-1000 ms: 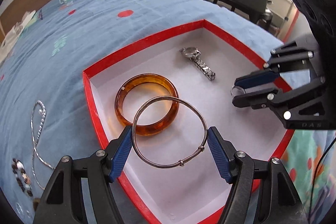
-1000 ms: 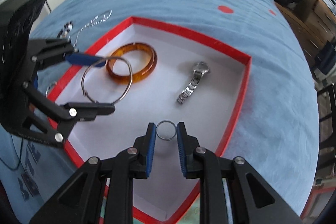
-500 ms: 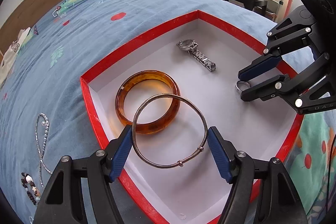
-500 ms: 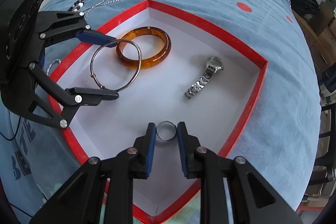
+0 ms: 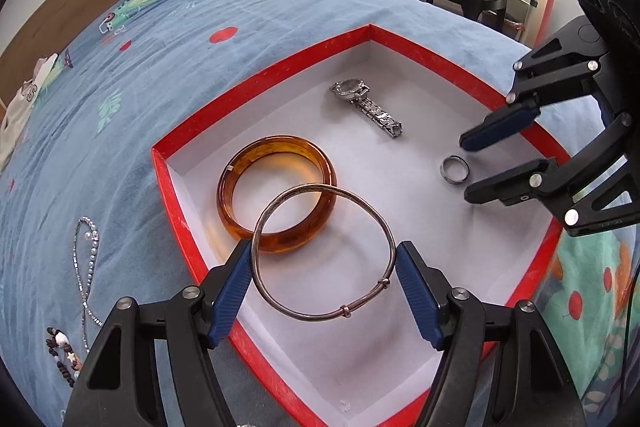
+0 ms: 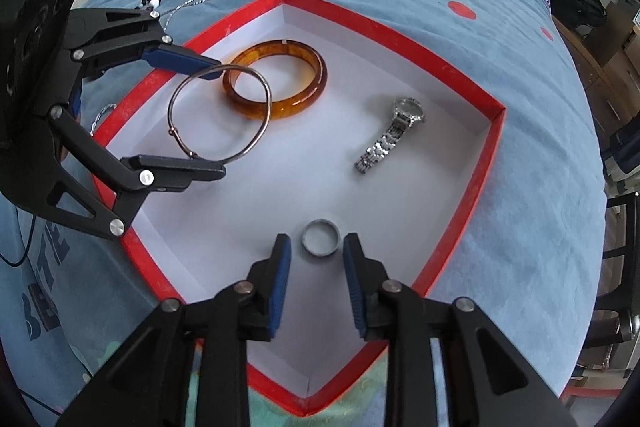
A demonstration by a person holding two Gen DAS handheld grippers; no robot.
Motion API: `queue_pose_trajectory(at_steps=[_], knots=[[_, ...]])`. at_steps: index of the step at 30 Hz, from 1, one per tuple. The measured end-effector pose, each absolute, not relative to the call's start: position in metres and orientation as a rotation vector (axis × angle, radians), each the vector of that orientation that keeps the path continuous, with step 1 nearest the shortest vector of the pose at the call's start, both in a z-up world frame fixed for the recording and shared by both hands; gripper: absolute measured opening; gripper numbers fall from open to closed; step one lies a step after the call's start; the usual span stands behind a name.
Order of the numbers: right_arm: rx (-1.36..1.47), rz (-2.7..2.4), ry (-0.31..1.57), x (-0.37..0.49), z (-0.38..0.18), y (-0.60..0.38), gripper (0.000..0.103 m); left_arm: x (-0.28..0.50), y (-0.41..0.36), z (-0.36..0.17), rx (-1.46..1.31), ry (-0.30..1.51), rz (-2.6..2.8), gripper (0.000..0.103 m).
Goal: Organize jewelry
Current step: 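Carry bangle and ring into the red box and open both tools, then withdraw both tools from the red box back over the jewelry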
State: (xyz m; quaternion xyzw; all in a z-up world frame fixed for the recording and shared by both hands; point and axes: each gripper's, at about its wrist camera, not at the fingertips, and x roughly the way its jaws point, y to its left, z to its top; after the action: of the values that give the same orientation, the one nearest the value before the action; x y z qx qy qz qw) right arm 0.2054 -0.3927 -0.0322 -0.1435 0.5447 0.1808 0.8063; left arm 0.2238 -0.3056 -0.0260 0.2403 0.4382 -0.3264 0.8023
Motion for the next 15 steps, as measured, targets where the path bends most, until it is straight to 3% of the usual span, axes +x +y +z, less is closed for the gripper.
queue_pose_trajectory(at_steps=[15], knots=[[-0.226,0.194,1.078,0.139,0.043,-0.415,0.035,0.19,-0.266,0.041,0.417,0.874,-0.715,0.076]])
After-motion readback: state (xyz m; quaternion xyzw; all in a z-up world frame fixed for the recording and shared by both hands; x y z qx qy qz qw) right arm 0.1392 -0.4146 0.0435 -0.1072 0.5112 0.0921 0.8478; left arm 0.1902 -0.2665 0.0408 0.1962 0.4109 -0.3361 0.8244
